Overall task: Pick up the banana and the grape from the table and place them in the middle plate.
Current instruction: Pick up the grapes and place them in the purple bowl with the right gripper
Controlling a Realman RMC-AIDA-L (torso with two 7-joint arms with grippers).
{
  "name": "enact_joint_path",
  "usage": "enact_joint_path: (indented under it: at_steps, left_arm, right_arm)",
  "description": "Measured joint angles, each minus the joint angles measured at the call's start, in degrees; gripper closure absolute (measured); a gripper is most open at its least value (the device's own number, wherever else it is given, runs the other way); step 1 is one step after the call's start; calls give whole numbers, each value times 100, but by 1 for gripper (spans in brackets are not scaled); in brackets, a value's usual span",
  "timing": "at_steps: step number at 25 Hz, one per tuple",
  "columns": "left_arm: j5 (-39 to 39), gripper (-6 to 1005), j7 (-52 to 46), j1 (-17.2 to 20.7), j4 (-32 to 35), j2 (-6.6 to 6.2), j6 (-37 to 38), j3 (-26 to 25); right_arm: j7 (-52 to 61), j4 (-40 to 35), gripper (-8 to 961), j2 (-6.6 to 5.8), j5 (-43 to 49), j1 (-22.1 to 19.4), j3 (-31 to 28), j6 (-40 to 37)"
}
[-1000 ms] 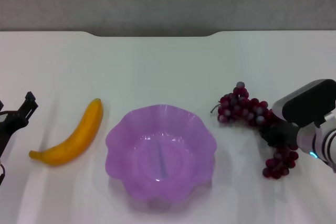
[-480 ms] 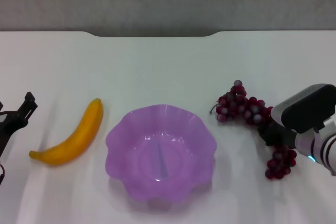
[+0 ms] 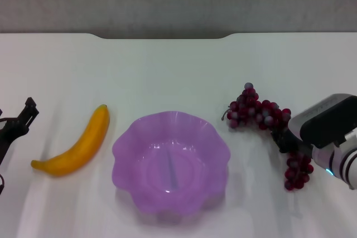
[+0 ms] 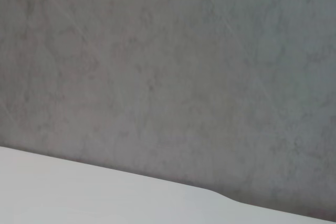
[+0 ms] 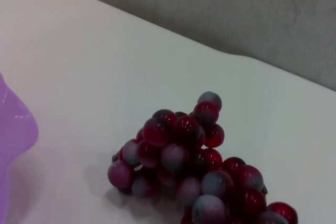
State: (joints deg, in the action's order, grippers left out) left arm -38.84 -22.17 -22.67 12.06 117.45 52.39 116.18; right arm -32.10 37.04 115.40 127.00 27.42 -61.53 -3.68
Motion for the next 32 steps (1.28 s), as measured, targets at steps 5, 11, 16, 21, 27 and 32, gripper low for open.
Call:
enact_joint_path:
  at_steps: [5, 11, 16, 21, 27, 32]
  left_arm:
    - [0, 109, 1, 0, -1, -3, 0, 0]
    - [-3, 108, 5, 8, -2, -3, 0, -4]
    - [-3, 108, -12, 9, -2, -3, 0, -15]
    - [1, 109, -4, 11, -2, 1, -1, -11]
    - [1, 109, -22, 67, 2, -10, -1, -1]
    - [21, 109, -30, 55, 18, -6, -1, 1]
  right_arm:
    - [0, 86, 599, 3, 0, -170, 139, -406]
    - [3, 351, 602, -8, 0, -429, 380, -1081]
    - [-16, 484, 604, -24, 59, -492, 432, -1234]
    - [-61, 833, 613, -49, 230, -487, 410, -1229]
    - [-64, 2021, 618, -67, 834, -666, 295, -650]
    - [-66, 3295, 625, -40, 1603, -1034, 106, -22]
